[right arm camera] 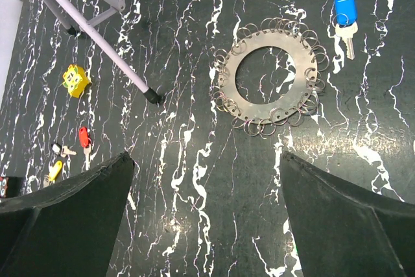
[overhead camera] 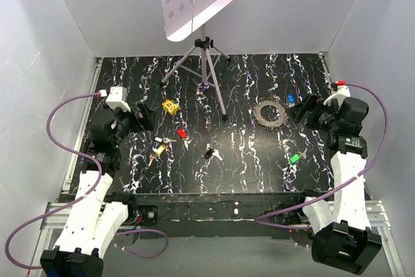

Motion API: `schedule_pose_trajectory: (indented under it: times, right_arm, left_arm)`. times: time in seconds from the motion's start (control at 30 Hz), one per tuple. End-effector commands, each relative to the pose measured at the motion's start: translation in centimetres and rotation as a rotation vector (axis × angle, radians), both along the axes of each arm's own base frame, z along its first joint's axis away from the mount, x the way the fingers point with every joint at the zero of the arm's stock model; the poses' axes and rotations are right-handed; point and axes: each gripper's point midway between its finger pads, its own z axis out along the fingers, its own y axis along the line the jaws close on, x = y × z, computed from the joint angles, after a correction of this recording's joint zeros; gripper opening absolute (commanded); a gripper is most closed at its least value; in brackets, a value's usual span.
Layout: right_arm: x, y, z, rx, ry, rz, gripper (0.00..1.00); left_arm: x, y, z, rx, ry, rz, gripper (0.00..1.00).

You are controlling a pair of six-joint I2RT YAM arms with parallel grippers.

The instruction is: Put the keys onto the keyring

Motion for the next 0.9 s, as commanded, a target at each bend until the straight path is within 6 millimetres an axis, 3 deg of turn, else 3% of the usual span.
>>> schedule_pose_trajectory:
  times: [0.0,0.1,0.33,0.5,0.6,0.7,0.87]
  right_arm:
    - [0.2,0.1,1.5,-0.016,-0.069,0.019,1.00]
    - [-0.1,0.7,1.0,-0.026,-0.078,0.075,1.00]
    - [-2.2,4.4,0.7,-0.014,-0.165,0.381,1.00]
    - [-4.6,7.3,0.6,-0.083,-0.237,0.678,1.00]
    - [-5.6,8.3,-0.1,-0.130,-0.189,0.794,1.00]
    - [-5.5,8.8,-1.3,-0.152,-0.110,0.852,1.00]
    - [-2.8,8.2,-2.9,-0.176,0.011,0.792,1.00]
  left_arm:
    - [0.0,-0.3,0.9,0.005,-0.031,-0.018,1.00]
    - [-0.1,-0.5,0.9,0.000,-0.029,-0.028,0.99]
    - [-0.4,-1.4,0.6,-0.026,-0.008,-0.067,1.00]
    - [-1.9,-3.9,0.0,-0.126,0.055,-0.191,1.00]
    - [-2.6,-4.3,-0.5,-0.153,0.110,-0.206,1.00]
    - [-2.8,-3.7,-0.9,-0.120,0.143,-0.179,1.00]
    - [-3.0,-3.2,-1.8,-0.097,0.147,-0.156,0.99]
